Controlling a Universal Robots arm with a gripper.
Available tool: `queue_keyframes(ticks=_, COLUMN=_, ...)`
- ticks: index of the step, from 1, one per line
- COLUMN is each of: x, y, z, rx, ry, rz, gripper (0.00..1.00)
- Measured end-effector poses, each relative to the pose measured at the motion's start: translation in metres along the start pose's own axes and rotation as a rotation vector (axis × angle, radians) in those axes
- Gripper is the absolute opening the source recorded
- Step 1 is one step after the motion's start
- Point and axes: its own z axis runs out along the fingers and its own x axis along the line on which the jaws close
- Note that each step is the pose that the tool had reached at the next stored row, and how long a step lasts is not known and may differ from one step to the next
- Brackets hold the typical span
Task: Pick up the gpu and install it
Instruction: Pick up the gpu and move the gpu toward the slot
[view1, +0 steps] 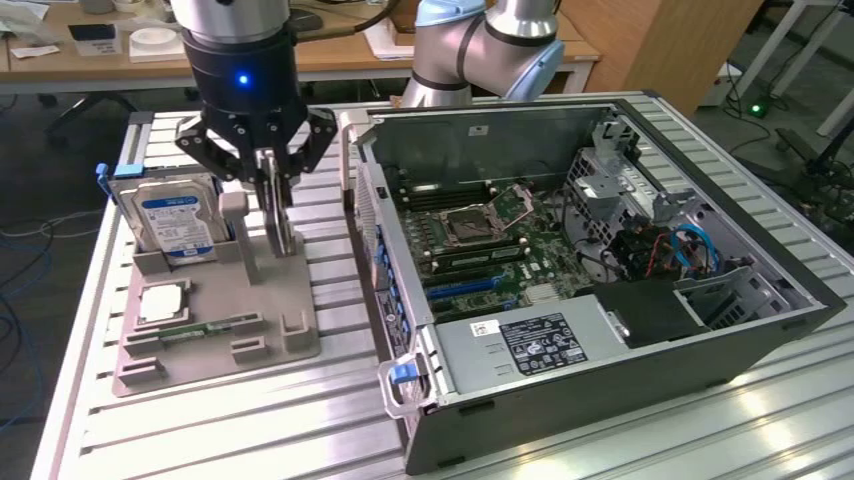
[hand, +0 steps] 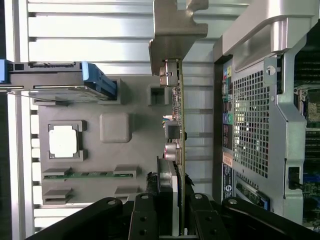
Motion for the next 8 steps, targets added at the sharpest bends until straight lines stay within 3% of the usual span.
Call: queue_keyframes(ticks=8, x=-0.0002, y=0.0004, z=-0.0093, rx=-0.0002, ry=0.0001, rz=0.000, gripper=0.28)
